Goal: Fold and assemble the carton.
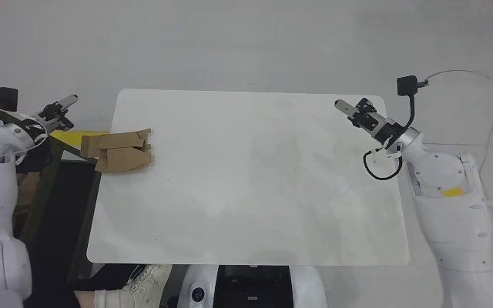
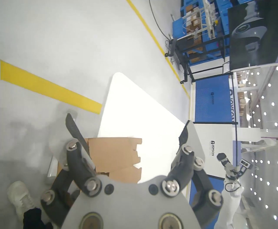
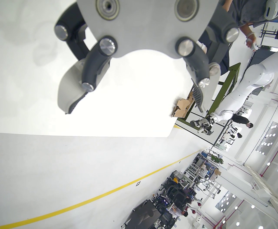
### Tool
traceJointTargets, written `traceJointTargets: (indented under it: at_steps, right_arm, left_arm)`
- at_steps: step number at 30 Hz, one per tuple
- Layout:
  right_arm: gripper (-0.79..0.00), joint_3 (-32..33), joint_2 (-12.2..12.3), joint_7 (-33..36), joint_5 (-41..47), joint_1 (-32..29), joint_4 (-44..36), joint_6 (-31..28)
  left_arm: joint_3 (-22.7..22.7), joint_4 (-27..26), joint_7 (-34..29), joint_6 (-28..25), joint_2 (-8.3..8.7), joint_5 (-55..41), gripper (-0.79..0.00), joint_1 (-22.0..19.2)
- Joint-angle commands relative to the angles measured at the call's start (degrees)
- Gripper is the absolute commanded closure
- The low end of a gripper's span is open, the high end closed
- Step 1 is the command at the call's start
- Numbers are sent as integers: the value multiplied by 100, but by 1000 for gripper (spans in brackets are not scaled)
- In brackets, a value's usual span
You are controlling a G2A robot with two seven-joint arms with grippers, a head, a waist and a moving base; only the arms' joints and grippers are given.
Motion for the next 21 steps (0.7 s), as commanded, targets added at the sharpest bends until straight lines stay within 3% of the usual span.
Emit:
traceJointTargets:
  at_steps: [1,11,21]
  right_arm:
    - [-785,0,0,0,0,0,0,0]
    - [-785,0,0,0,0,0,0,0]
    - [-785,0,0,0,0,0,0,0]
  left_arm:
    - [95,149,190,107,-16,183,-785,-113]
    - [742,740,425,787,-118,1347,-785,-597]
    - [1220,1272,111,866,-237,2024,-785,-1003]
